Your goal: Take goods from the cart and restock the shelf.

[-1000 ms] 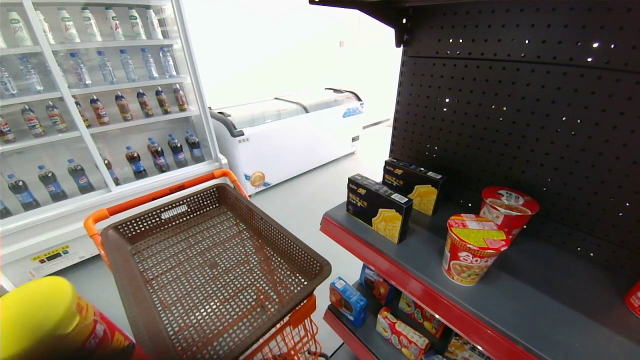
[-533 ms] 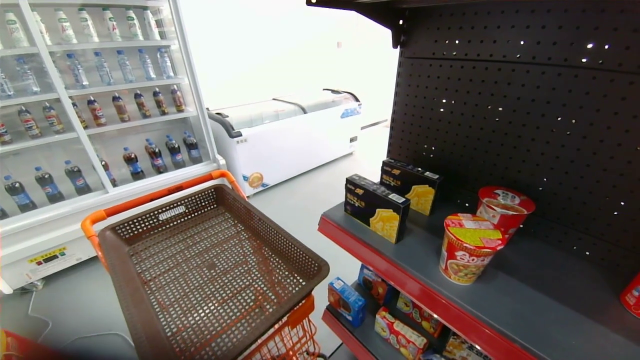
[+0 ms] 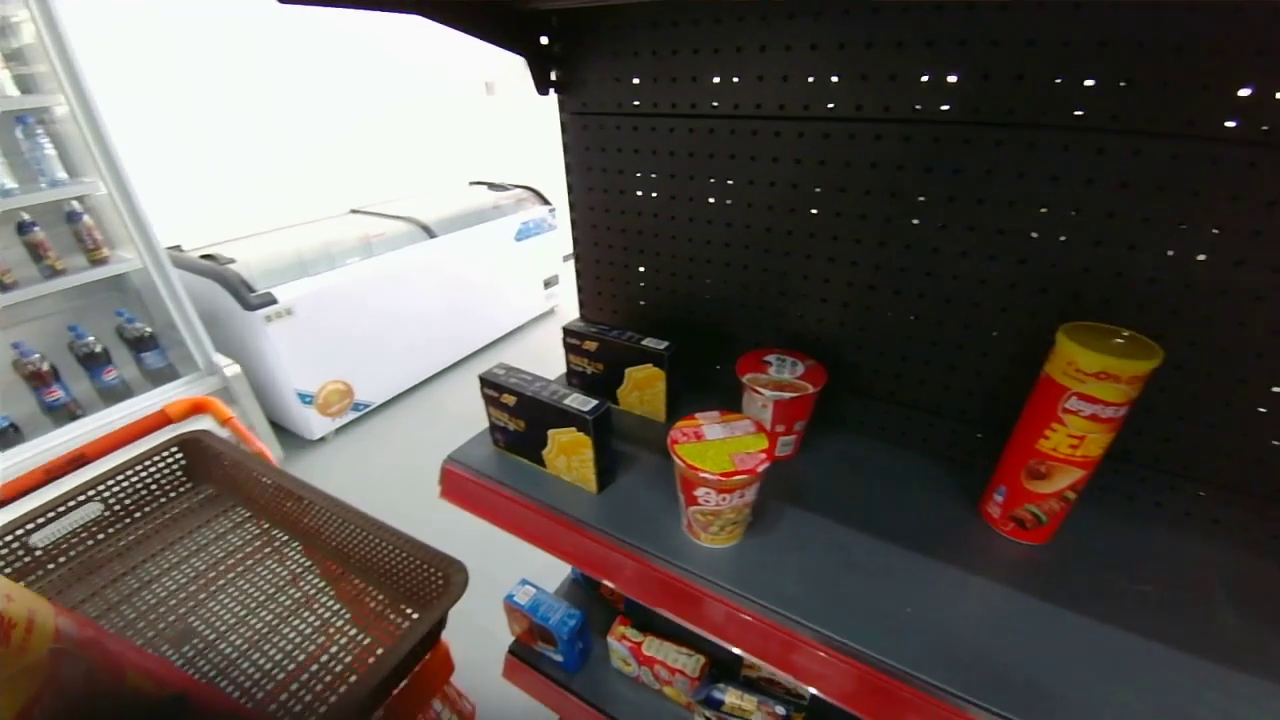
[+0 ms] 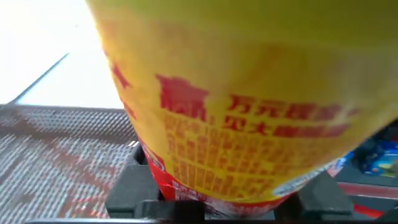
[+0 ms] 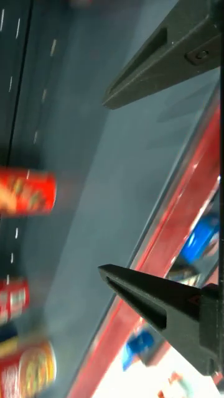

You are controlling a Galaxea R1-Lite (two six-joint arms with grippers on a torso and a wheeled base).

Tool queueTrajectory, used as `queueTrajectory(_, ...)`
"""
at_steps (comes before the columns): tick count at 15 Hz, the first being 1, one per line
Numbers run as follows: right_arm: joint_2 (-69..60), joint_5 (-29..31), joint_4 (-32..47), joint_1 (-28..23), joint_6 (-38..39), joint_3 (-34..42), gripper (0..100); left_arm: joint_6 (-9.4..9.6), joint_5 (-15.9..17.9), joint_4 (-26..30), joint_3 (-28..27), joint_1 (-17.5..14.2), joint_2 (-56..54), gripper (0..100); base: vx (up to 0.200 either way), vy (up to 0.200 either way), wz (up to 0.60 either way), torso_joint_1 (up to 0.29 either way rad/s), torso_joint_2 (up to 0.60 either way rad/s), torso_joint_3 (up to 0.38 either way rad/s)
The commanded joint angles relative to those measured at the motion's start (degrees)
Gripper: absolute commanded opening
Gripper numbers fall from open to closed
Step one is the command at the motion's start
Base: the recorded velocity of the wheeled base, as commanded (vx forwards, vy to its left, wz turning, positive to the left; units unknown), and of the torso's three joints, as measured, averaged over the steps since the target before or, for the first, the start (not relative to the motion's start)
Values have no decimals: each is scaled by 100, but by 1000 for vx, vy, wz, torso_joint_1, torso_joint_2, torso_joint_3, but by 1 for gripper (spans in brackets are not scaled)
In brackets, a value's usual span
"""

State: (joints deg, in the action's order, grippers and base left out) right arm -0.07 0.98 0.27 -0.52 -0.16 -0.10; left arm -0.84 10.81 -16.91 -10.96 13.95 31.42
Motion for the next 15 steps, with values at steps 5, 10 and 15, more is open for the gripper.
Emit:
queueTrajectory(5,7,-1,0,-9,-2,1,100,5,9,21,-99,3,251,0,0,0,-480,3,1,1)
queueTrajectory(10,7,-1,0,-9,-2,1,100,-21,26,135,-345,47,400,0,0,0,0,0,0,0)
queueTrajectory(15,7,-54,0,0,7,1,100,-39,-220,469,-521,20,365,0,0,0,-240,-1,1,2)
